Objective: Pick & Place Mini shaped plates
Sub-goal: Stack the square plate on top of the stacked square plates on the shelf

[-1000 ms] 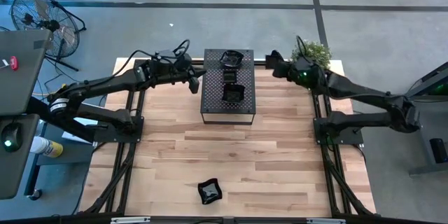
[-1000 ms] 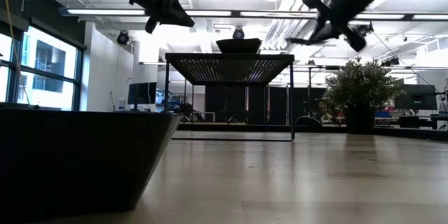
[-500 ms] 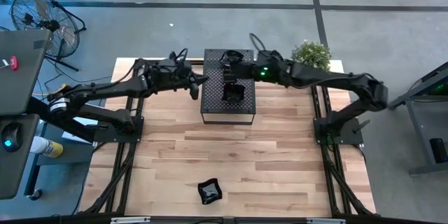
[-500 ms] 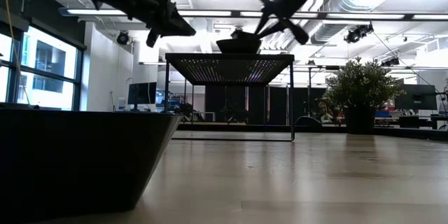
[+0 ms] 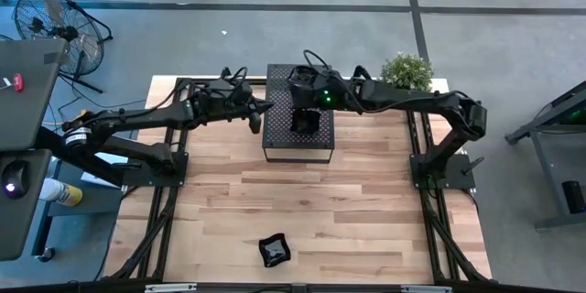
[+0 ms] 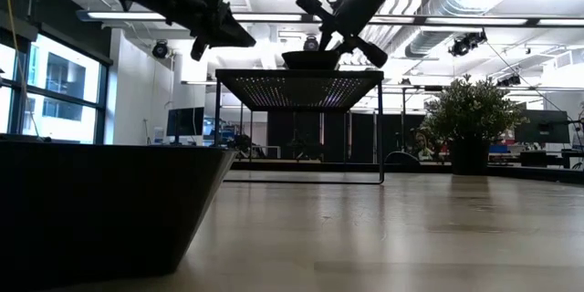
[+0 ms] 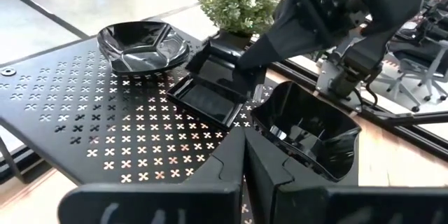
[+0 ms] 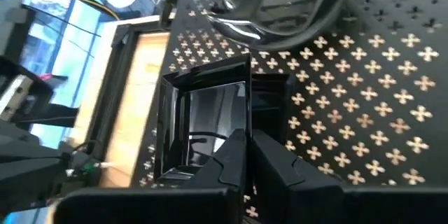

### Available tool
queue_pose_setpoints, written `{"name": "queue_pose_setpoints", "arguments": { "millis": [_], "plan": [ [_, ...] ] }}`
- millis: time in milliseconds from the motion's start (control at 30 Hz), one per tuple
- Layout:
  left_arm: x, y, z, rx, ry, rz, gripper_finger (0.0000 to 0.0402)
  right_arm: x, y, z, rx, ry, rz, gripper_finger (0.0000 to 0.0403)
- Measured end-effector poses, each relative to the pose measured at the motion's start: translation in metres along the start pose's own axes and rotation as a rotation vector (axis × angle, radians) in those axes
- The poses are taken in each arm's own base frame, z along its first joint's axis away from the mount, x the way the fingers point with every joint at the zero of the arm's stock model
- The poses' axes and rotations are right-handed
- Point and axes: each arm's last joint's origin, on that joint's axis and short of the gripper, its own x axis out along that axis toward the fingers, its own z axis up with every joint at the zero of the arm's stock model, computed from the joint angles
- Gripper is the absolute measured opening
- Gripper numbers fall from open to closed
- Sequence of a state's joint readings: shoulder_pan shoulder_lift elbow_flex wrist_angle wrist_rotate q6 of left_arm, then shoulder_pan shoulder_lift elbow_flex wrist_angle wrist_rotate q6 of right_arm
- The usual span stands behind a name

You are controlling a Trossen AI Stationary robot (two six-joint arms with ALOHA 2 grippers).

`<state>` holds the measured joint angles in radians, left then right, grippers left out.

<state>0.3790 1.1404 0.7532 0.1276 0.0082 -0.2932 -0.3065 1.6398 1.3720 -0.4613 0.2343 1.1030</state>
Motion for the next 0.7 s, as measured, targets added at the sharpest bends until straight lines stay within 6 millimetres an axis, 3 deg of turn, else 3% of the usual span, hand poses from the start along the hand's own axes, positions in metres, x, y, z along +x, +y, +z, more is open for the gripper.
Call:
{"name": "queue_pose_setpoints", "arguments": {
  "millis": [467,700],
  "plan": [
    [0.0000,0.0007,-0.0021,0.030,0.022,0.007,0.0001,0.0041,0.0000,-0.0007,0.050,0.000,0.001,0.0020],
    [0.0000,0.0009,-0.0034,0.030,0.034,0.006,0.0001,0.0042,0.0001,-0.0009,0.050,0.003,0.003,0.0066]
  ]
}}
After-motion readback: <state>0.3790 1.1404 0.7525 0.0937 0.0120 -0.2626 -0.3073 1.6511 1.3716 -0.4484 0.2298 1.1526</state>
